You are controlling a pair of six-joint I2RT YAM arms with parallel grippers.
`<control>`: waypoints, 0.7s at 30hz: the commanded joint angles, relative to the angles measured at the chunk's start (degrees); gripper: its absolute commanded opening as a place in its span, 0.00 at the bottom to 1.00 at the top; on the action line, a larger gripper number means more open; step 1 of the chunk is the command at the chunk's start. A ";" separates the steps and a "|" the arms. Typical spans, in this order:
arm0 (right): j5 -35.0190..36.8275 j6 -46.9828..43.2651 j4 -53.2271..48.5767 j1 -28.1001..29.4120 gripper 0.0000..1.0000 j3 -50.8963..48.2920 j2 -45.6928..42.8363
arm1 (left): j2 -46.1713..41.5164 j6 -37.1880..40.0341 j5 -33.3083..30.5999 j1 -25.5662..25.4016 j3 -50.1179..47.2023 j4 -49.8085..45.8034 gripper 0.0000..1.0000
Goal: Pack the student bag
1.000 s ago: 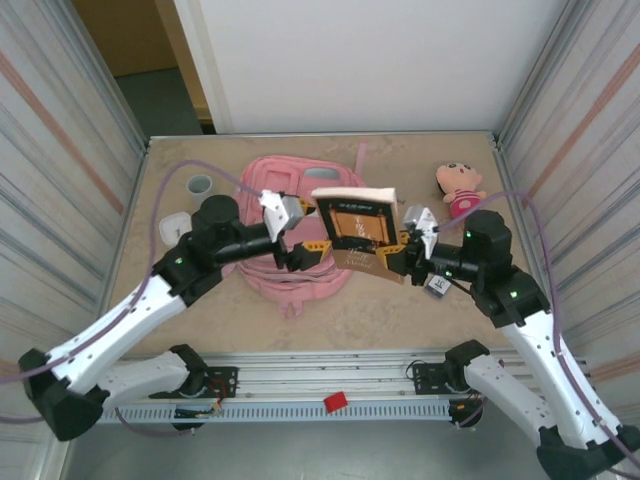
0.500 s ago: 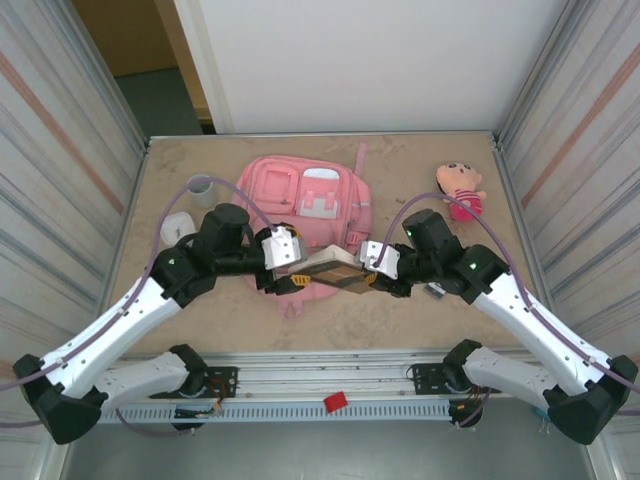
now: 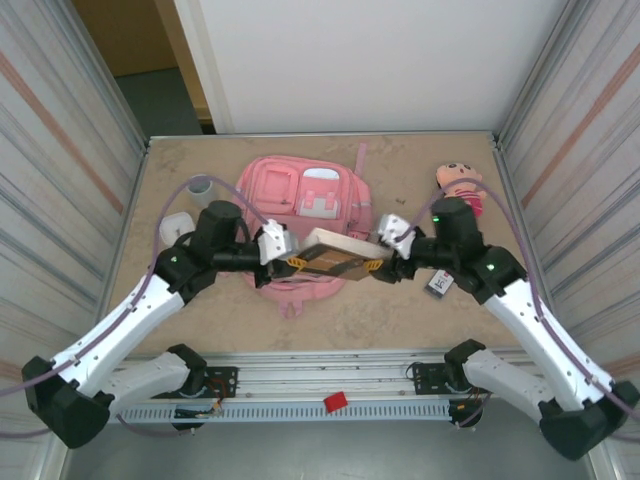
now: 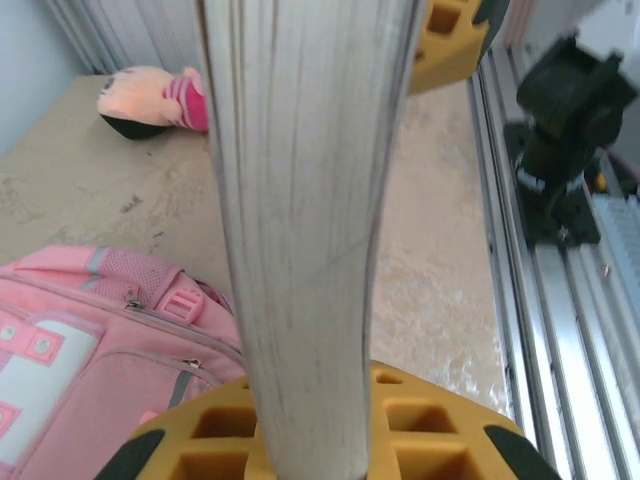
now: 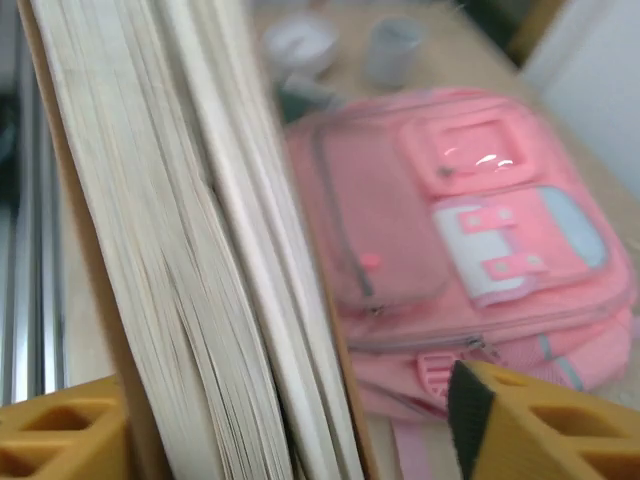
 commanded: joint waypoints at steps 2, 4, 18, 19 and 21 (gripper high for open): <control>-16.02 25.71 21.88 -11.62 0.74 -10.82 -6.88 | -3.72 -13.48 15.57 4.52 -2.97 20.66 0.00; -17.45 36.25 31.48 -14.96 0.78 -15.43 -9.25 | -3.46 -15.39 17.69 4.89 -2.68 22.70 0.00; -28.55 58.77 62.38 -14.76 0.73 -23.26 -8.07 | 3.33 -27.07 24.02 5.18 0.65 36.30 0.00; -29.17 59.77 63.62 -14.32 0.72 -23.05 -7.46 | 3.68 -27.24 23.95 5.13 0.73 36.64 0.00; -30.06 61.15 66.22 -13.17 0.64 -22.65 -6.19 | 4.36 -27.98 23.89 5.02 1.00 37.13 0.01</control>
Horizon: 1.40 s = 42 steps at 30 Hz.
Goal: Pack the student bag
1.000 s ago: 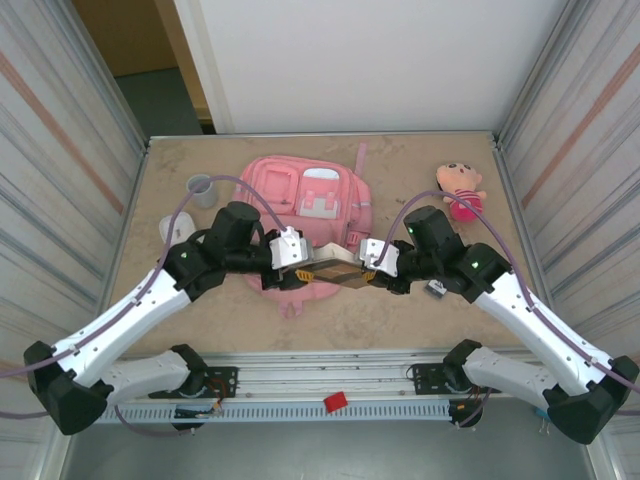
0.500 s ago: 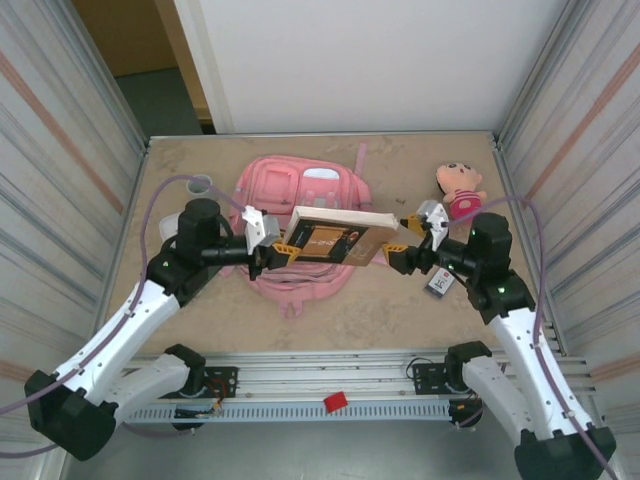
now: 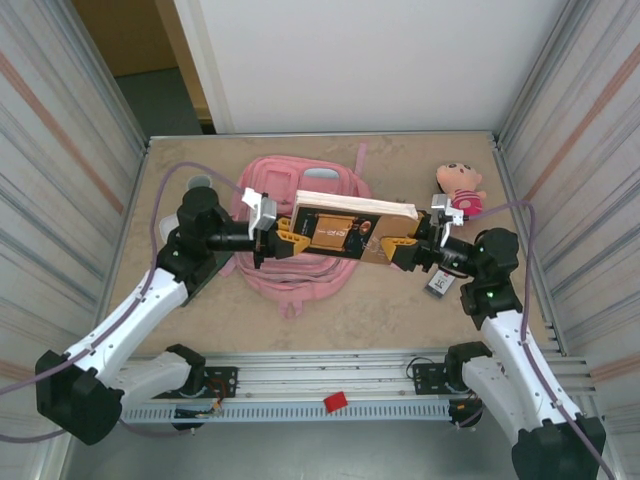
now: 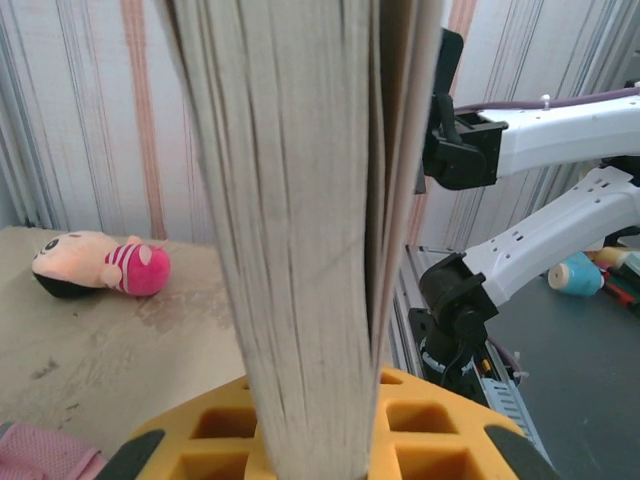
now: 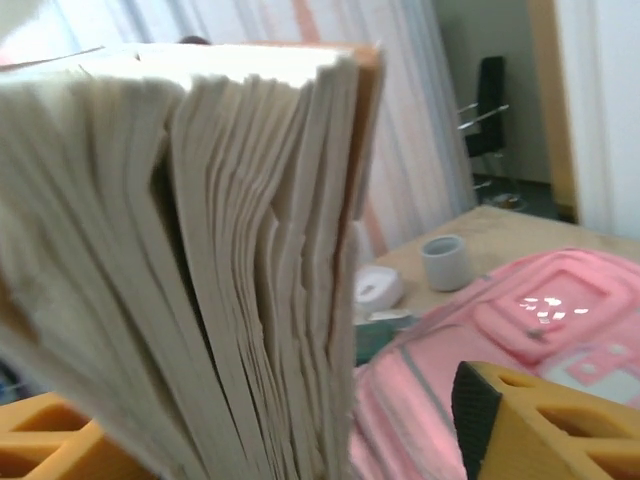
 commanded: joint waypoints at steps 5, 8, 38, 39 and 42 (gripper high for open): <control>-3.11 5.84 11.25 1.78 0.00 1.40 2.06 | 0.62 -1.75 -3.85 -0.42 3.01 3.59 0.17; -1.44 6.59 9.98 -1.32 0.00 1.49 1.72 | -0.40 7.12 -14.53 -0.44 5.87 -11.69 0.40; 19.00 -10.47 -23.28 -3.72 0.00 -1.04 -5.46 | 24.06 69.65 -39.06 12.01 9.56 -46.47 0.82; 18.95 -10.56 -23.46 -3.68 0.00 -1.09 -5.50 | 24.75 69.90 -39.03 11.95 9.88 -46.60 0.83; 18.90 -10.77 -23.66 -3.51 0.00 -1.09 -5.41 | 26.34 70.51 -38.82 11.78 10.40 -47.28 0.84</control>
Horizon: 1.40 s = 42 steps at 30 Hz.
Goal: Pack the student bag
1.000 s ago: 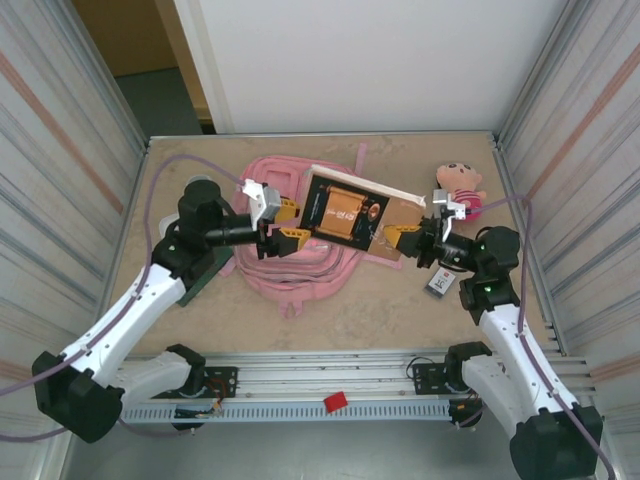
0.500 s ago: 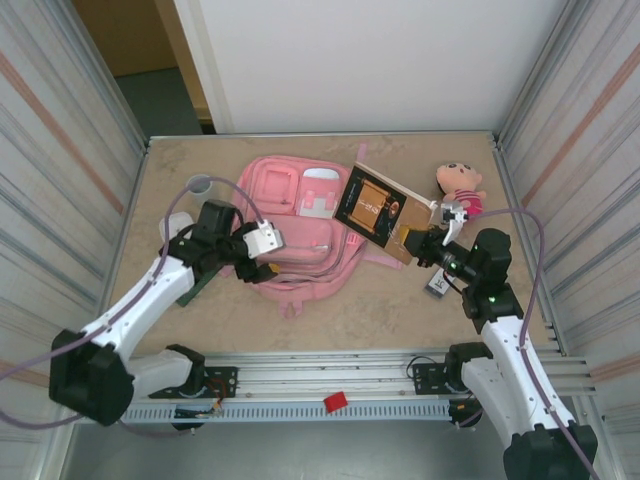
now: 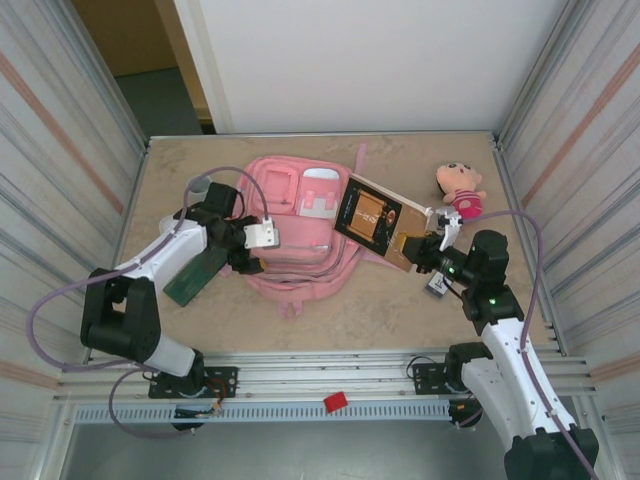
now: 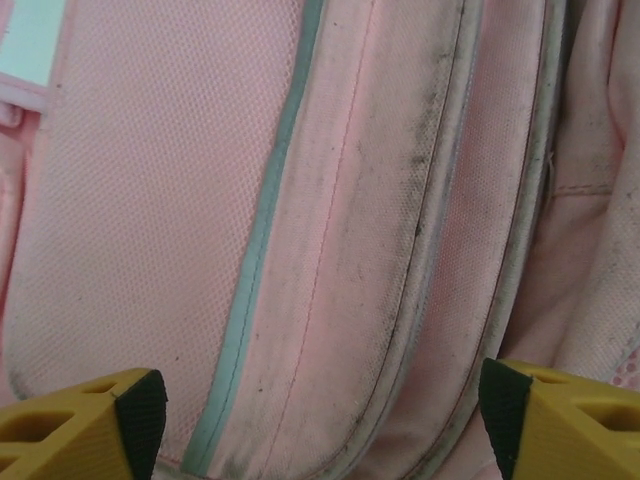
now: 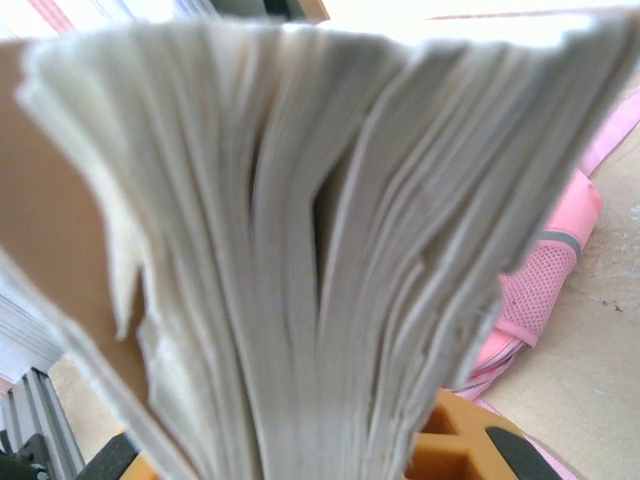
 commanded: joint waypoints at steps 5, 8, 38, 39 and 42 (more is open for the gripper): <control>-0.44 -1.69 3.19 0.90 0.00 1.60 -0.60 | 2.45 3.29 -3.87 -2.13 -1.04 4.42 0.84; -0.45 -1.69 3.07 1.09 0.00 1.76 -0.51 | 3.85 3.53 -5.95 -2.80 -1.78 6.97 0.85; 33.80 19.14 -30.79 -1.87 0.00 19.89 -4.01 | -11.18 -54.86 -4.24 -18.14 4.49 16.55 0.00; 33.99 19.06 -32.22 -1.92 0.00 20.61 -4.15 | -11.14 -58.04 -4.48 -18.14 4.79 17.50 0.00; 34.45 20.25 -37.93 -2.07 0.00 22.91 -4.36 | -11.00 -64.44 -4.73 -18.13 6.11 20.28 0.00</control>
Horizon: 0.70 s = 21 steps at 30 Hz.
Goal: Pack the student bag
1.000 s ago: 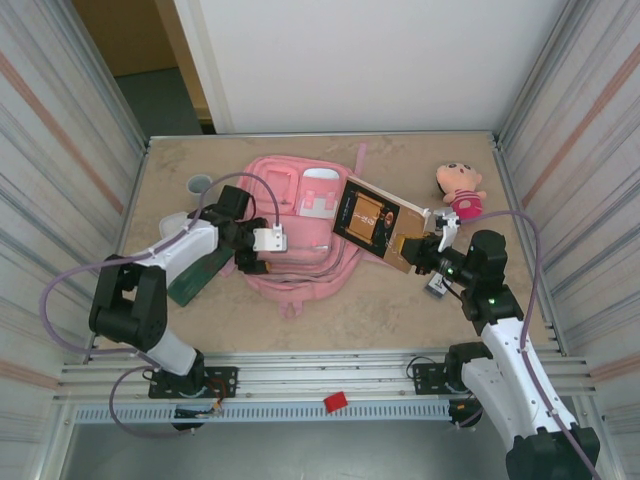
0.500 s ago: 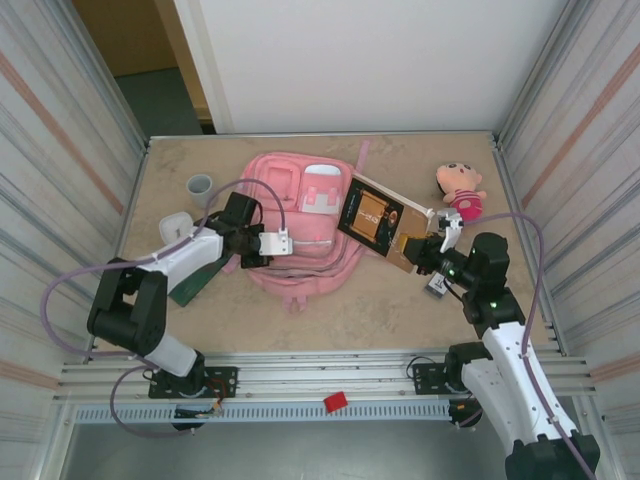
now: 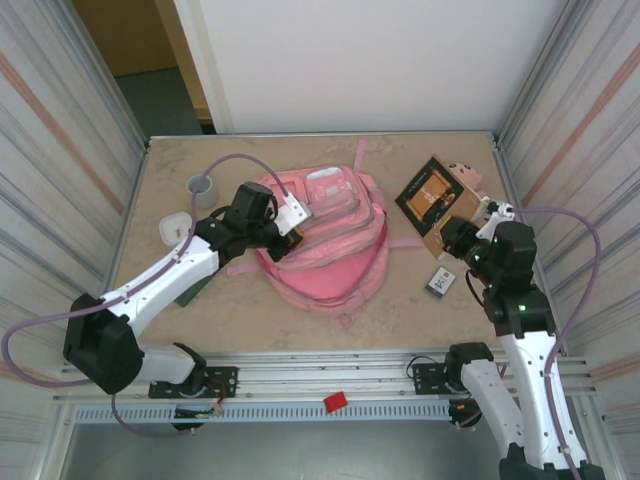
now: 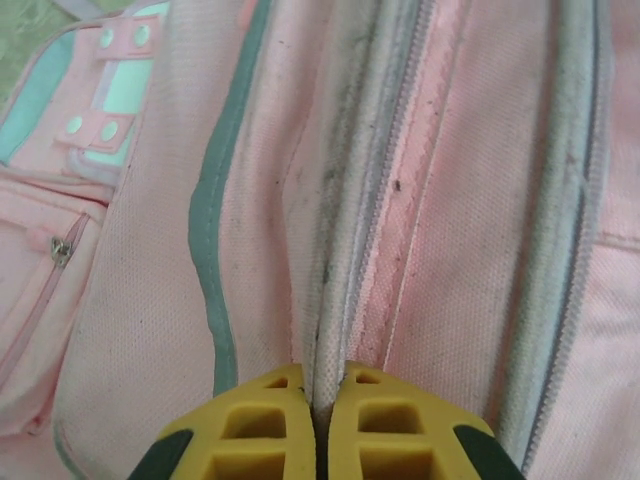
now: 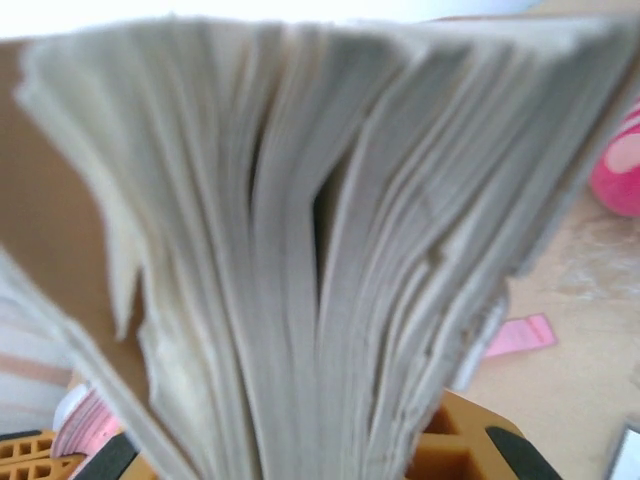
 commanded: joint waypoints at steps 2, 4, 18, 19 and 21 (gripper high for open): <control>4.17 7.74 -12.72 -0.11 0.00 4.30 -0.39 | -1.58 -15.70 2.39 0.07 4.01 10.03 0.00; 0.93 10.60 -13.83 -0.14 0.00 3.10 -1.06 | -1.58 -17.58 2.36 0.27 4.38 11.95 0.00; -7.25 41.85 22.18 15.74 0.00 -22.67 -7.67 | 3.56 -23.55 8.46 3.05 10.76 15.65 0.00; -5.48 43.10 26.06 18.32 0.00 -23.99 -6.79 | 4.13 -23.93 9.20 3.38 11.32 15.71 0.00; -3.38 45.23 34.29 22.32 0.00 -26.20 -3.51 | 5.05 -24.25 10.72 3.87 12.41 15.48 0.00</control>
